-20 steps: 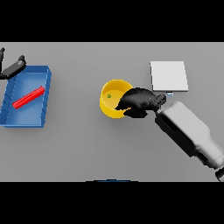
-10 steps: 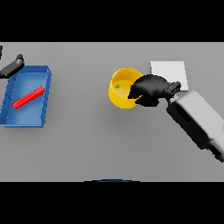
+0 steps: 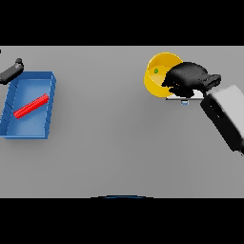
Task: Pick up the red beaker and tilt it to pour out 1 green nut into yellow bowl. Pick up the yellow bowl and place it on the metallic measuring scale.
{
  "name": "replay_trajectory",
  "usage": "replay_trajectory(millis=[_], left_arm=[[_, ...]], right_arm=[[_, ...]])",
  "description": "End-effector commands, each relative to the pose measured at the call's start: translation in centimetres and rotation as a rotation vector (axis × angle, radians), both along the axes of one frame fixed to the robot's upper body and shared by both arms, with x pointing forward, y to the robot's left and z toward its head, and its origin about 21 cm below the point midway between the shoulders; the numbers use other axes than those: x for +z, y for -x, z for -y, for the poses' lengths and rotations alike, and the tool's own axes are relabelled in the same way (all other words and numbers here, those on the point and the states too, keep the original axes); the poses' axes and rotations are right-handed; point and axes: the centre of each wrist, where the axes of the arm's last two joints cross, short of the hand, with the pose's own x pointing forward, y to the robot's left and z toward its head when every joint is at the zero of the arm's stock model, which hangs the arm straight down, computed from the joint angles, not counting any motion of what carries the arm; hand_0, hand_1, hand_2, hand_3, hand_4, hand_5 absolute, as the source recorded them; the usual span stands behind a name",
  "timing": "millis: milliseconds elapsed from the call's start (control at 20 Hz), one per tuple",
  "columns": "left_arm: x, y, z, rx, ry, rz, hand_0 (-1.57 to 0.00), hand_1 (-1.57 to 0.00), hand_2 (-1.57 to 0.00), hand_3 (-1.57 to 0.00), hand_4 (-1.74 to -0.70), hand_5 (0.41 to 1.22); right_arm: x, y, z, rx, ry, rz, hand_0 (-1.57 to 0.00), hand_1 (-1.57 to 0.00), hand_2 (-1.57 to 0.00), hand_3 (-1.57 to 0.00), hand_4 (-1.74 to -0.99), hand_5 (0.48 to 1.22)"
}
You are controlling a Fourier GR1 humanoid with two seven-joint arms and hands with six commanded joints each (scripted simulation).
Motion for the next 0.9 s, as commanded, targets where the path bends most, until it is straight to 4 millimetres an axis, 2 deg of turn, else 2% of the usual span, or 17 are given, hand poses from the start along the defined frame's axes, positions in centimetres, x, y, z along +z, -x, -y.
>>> replay_trajectory(millis=[0, 150, 200, 350, 450, 650, 850], left_arm=[[-0.2, 0.1, 0.0, 0.0, 0.004, 0.004, 0.0, 0.0, 0.0, 0.0, -0.8, 0.754], [0.2, 0.0, 0.0, 0.005, 0.011, -0.001, 0.0, 0.0, 0.0, 0.0, -0.8, 0.753], [0.5, 0.2, 0.2, 0.004, 0.022, 0.007, 0.0, 0.0, 0.0, 0.0, -0.81, 0.752], [0.6, 0.7, 0.2, 0.015, 0.021, 0.003, 0.0, 0.0, 0.0, 0.0, -0.82, 0.762], [0.5, 0.9, 0.7, 0.014, 0.026, 0.002, 0.0, 0.0, 0.0, 0.0, -0.83, 0.767], [0.3, 0.8, 0.4, 0.032, 0.032, -0.019, 0.0, 0.0, 0.0, 0.0, -0.84, 0.775], [0.6, 0.9, 0.1, 0.038, 0.016, -0.014, 0.0, 0.0, 0.0, 0.0, -0.84, 0.785]], right_arm=[[0.1, -0.2, 0.3, -0.01, 0.005, 0.005, -1.56, -1.57, -1.57, -1.34, -1.724, 1.221], [-0.2, -0.7, 1.2, -0.005, 0.0, 0.001, -1.56, -1.57, -1.57, -1.27, -1.723, 1.221], [-0.3, -1.1, 1.2, -0.014, 0.001, 0.001, -1.57, -1.55, -1.57, -1.33, -1.725, 1.221], [-1.5, -2.2, 3.9, -0.154, 0.026, 0.002, -1.54, -1.46, -1.53, -1.45, -1.727, 1.221], [-2.2, -2.5, 4.2, -0.178, 0.018, -0.004, -1.53, -1.42, -1.5, -1.49, -1.729, 1.221], [-3.1, -3.0, 5.8, -0.228, 0.034, -0.024, -1.5, -1.34, -1.43, -1.54, -1.73, 1.221], [-3.8, -3.3, 6.0, -0.223, 0.044, -0.033, -1.4, -1.22, -1.34, -1.56, -1.73, 1.221]])
